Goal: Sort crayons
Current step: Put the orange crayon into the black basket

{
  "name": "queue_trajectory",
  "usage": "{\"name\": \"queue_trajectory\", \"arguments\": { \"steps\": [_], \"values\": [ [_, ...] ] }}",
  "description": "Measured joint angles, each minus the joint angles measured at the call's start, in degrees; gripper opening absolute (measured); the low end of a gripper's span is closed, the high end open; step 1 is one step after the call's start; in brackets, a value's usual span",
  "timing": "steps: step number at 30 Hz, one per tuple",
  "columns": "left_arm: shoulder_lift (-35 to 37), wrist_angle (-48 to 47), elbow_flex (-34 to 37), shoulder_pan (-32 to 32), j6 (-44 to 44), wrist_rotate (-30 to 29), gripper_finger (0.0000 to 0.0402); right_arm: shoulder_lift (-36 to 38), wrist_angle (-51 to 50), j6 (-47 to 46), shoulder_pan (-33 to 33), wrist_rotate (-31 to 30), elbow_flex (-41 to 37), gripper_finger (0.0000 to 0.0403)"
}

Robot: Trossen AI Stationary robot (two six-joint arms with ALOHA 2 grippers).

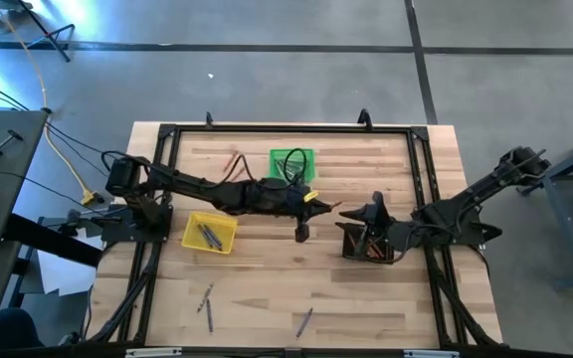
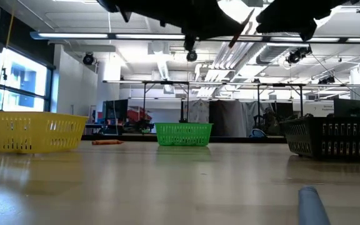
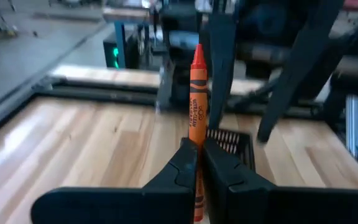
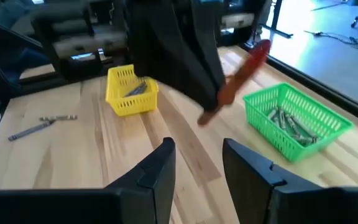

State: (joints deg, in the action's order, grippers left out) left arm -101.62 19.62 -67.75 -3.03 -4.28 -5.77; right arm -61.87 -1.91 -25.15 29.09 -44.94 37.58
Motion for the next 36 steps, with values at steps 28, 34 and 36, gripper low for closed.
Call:
{"name": "queue_trajectory", "arguments": {
  "steps": [28, 34, 36],
  "values": [
    [0.0, 5.3, 0.0, -5.4, 2.6, -10.3, 0.0, 3.2, 7.0, 10.6, 1.7, -4.3, 0.0, 0.0128],
    [0.0, 7.9, 0.0, -6.1, 3.7, -10.7, 0.0, 3.1, 9.1, 10.3, 1.7, -4.1, 0.0, 0.0128],
    [0.0, 8.1, 0.0, -6.4, 4.0, -10.6, 0.0, 3.1, 10.4, 10.7, 1.6, -3.1, 0.0, 0.0128]
  ]
}}
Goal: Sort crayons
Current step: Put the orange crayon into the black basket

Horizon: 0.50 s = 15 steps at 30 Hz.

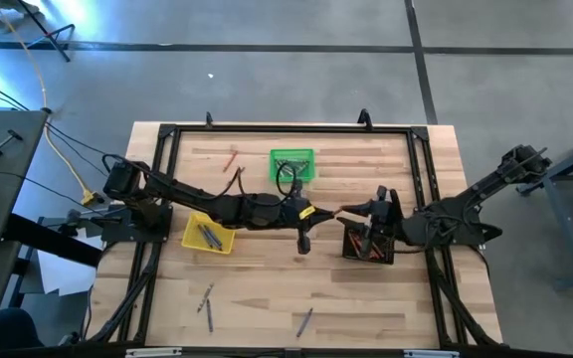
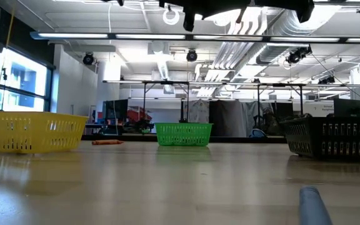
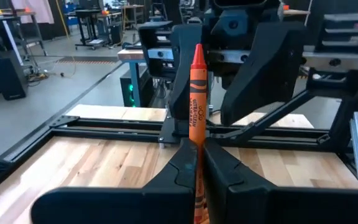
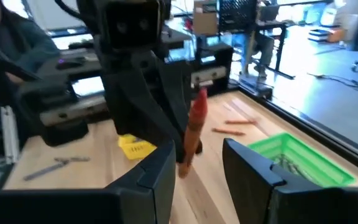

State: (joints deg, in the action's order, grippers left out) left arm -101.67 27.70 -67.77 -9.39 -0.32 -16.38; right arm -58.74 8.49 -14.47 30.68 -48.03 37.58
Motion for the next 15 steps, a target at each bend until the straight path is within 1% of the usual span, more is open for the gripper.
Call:
{"name": "queue_trajectory", "arguments": {
  "steps": [6, 9, 13, 15],
  "values": [
    [0.0, 0.3, 0.0, -0.1, 0.0, 0.0, 0.0, -0.1, 5.5, 2.1, -2.6, 4.5, 0.0, 0.0128],
    [0.0, 1.4, 0.0, -0.4, 0.2, -0.1, 0.0, -0.1, 6.0, 2.1, -4.6, 5.4, 0.0, 0.0128],
    [0.0, 2.0, 0.0, -0.6, 1.1, -0.4, 0.0, -0.1, 6.3, 1.9, -7.0, 8.6, 0.0, 0.0128],
    [0.0, 2.2, 0.0, -0.6, 1.0, -0.5, 0.0, -0.1, 6.8, 2.1, -7.8, 9.3, 0.0, 0.0127]
  ]
}}
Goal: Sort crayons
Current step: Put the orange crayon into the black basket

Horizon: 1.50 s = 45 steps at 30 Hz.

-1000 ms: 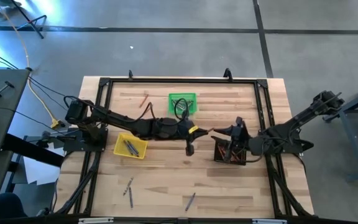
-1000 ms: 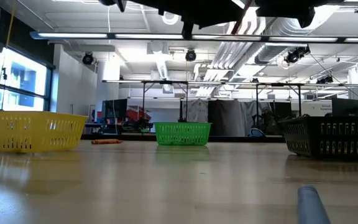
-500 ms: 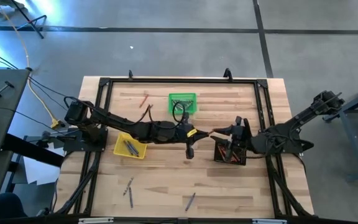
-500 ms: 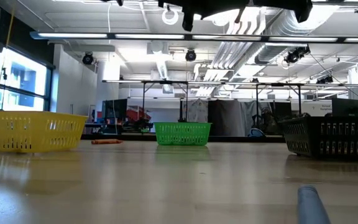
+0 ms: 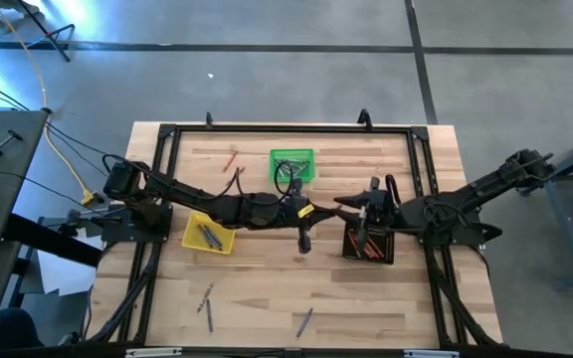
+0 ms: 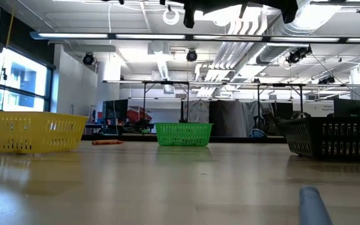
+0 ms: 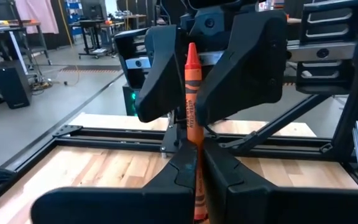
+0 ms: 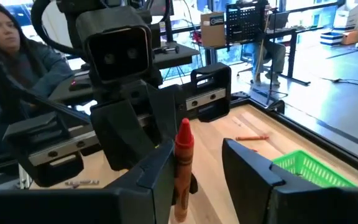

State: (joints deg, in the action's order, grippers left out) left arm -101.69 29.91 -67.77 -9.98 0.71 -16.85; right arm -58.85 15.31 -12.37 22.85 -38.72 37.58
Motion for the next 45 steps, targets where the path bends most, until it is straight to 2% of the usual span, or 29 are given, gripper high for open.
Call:
{"name": "queue_trajectory", "arguments": {
  "steps": [4, 9, 13, 18, 25, 28, 31, 33, 36, 40, 45],
  "values": [
    [0.0, 0.2, 0.0, 0.0, 0.0, -0.1, 0.0, 0.0, 1.1, 0.7, -0.7, 1.3, 0.0, 0.0098],
    [0.0, 0.1, 0.0, 0.0, 0.0, 0.2, 0.0003, -0.1, 1.7, 0.9, -0.7, 3.5, 0.0, 0.0016],
    [0.0, 0.1, 0.0, 0.3, -0.3, -0.5, 0.0003, 0.0, 1.6, 0.9, -0.8, 3.2, 0.0, 0.0015],
    [0.0, -0.2, 0.0, 0.2, -1.9, -7.1, 0.0025, 0.5, -0.6, 0.9, -0.8, -0.6, 0.0, 0.0007],
    [0.0, -0.2, 0.0, 0.3, -1.5, -3.3, 0.0092, 2.0, -8.3, -0.5, -0.8, -4.7, 1.8, 0.0003],
    [0.0, -0.3, 0.0, 0.0, 0.0, -2.5, 0.0119, 2.5, -16.1, -1.9, -0.8, -7.3, 4.1, 0.0003],
    [0.0, -1.6, 0.0, -0.3, 1.0, -3.1, 0.0136, 3.1, -32.4, -11.8, -0.8, -7.5, 7.9, 0.0003],
    [0.3, -3.9, 0.0, -0.3, 0.5, -3.1, 0.0142, 3.0, -45.4, -22.2, -0.8, -3.9, 9.8, 0.0003],
    [0.4, -6.0, 0.0, -0.3, -2.4, -3.1, 0.0144, 2.9, -57.7, -37.5, -0.5, 2.8, 9.6, 0.0002],
    [0.4, -6.6, 0.0, -0.3, -3.5, -3.2, 0.0145, 1.9, -62.3, -50.0, 1.2, 11.8, 5.8, 0.0002],
    [0.5, -6.6, 0.0, -0.2, -3.6, -3.2, 0.0145, -0.7, -61.0, -55.6, 2.9, 18.5, 1.8, 0.0008]
  ]
}}
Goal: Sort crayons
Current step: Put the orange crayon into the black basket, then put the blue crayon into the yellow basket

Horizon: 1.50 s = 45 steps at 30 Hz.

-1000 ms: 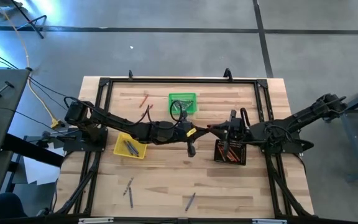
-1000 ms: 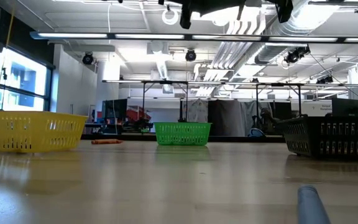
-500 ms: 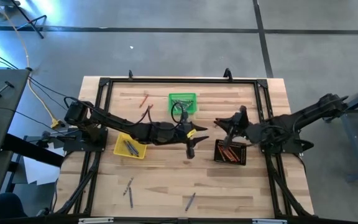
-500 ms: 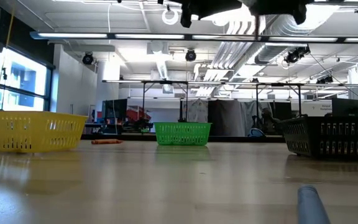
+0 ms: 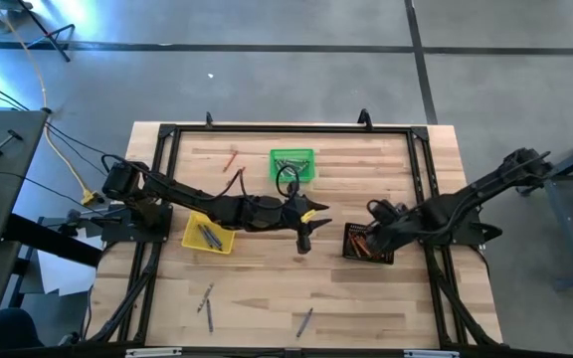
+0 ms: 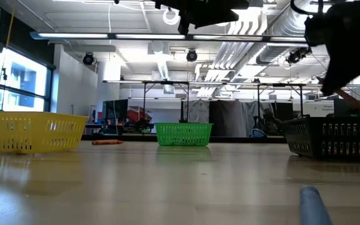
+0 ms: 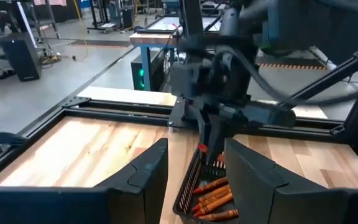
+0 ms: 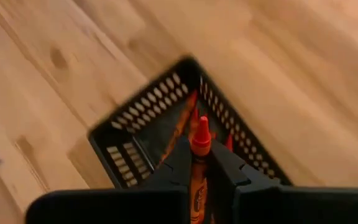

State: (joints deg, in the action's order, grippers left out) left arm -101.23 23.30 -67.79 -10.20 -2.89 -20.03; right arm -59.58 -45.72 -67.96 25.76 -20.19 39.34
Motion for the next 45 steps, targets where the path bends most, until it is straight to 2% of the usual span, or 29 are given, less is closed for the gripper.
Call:
{"name": "queue_trajectory", "arguments": {
  "steps": [3, 8, 12, 14, 19, 21, 25, 32, 39, 42, 45],
  "values": [
    [0.0, -1.1, 0.0, -0.1, -0.6, 0.0, 0.0145, -1.6, 0.3, -0.8, 0.3, 1.9, -0.8, 0.0037],
    [0.0, -8.2, 0.0, -0.7, -5.4, 1.5, 0.0145, -2.4, 2.3, 1.7, 0.3, 5.1, -0.8, 0.0095],
    [0.0, -13.4, 0.0, -1.3, -11.6, 3.1, 0.0145, -1.9, 5.4, 4.3, 0.3, 7.3, -0.7, 0.0118],
    [0.0, -15.9, 0.0, -1.6, -15.2, 5.0, 0.0145, -2.0, 6.8, 6.2, 0.6, 8.8, 0.1, 0.012],
    [0.0, -22.2, 0.0, -3.0, -23.4, 15.8, 0.0145, -2.0, 15.9, 11.4, 3.0, 12.7, 1.8, 0.0114],
    [0.0, -24.8, 0.0, -3.9, -25.8, 18.5, 0.0145, -2.3, 19.9, 11.7, 4.2, 13.3, 1.9, 0.0107],
    [0.0, -30.4, 0.0, -6.0, -28.9, 18.5, 0.0145, -5.3, 24.3, 11.9, 6.8, 12.3, 1.9, 0.0092],
    [0.0, -42.5, 0.0, -11.1, -38.9, 18.4, 0.0145, -15.4, 33.4, 11.4, 9.2, 12.7, 1.9, 0.0083],
    [0.0, -44.3, 0.0, -17.8, -46.9, 19.5, 0.0145, -23.5, 45.6, 9.8, 10.5, 14.5, 1.9, 0.0083],
    [0.0, -44.1, 0.0, -20.3, -50.4, 18.1, 0.0145, -26.8, 50.4, 9.6, 11.0, 14.6, 1.9, 0.0083],
    [0.0, -42.7, 0.0, -22.5, -52.7, 16.3, 0.0145, -30.6, 50.7, 9.8, 11.8, 14.6, 4.5, 0.0083]
  ]
}}
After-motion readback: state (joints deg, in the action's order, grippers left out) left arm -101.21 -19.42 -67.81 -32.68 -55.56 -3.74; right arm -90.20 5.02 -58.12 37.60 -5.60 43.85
